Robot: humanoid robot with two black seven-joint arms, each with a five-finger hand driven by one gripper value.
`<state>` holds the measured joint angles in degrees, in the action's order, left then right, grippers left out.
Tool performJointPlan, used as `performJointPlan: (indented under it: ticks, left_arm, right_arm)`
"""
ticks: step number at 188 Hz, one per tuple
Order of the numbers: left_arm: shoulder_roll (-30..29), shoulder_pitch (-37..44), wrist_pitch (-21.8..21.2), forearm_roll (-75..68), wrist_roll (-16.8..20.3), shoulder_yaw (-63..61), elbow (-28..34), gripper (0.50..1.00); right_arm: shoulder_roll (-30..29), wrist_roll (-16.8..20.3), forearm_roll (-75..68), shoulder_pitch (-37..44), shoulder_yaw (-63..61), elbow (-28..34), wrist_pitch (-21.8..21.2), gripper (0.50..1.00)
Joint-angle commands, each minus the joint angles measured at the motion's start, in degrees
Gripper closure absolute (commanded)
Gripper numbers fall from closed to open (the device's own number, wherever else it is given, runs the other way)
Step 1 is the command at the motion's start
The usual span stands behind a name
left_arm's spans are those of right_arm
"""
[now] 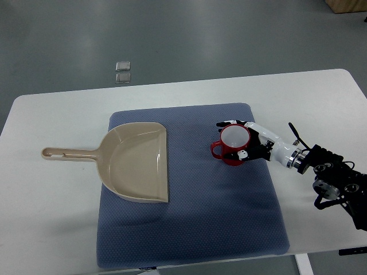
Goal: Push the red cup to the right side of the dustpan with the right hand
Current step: 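Push the red mug with the right hand toward the dustpan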
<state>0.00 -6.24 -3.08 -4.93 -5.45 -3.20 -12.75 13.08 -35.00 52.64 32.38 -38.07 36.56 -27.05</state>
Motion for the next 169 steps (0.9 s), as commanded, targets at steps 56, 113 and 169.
performJointPlan:
  ticks: [56, 113, 169]
  left_arm:
    - [0.0, 0.0, 0.0, 0.0, 0.0, 0.0, 0.0, 0.500]
    - [0.0, 0.0, 0.0, 0.0, 0.0, 0.0, 0.0, 0.500]
    - [0.0, 0.0, 0.0, 0.0, 0.0, 0.0, 0.0, 0.500]
  right_arm:
    - [-3.1, 0.0, 0.0, 0.5, 0.1, 0.3, 1.6, 0.572]
    - [-5.3, 0.0, 0.5, 0.5, 0.2, 0.3, 1.9, 0.572]
    - [-7.6, 0.0, 0.7, 0.1, 0.5, 0.3, 3.1, 0.572]
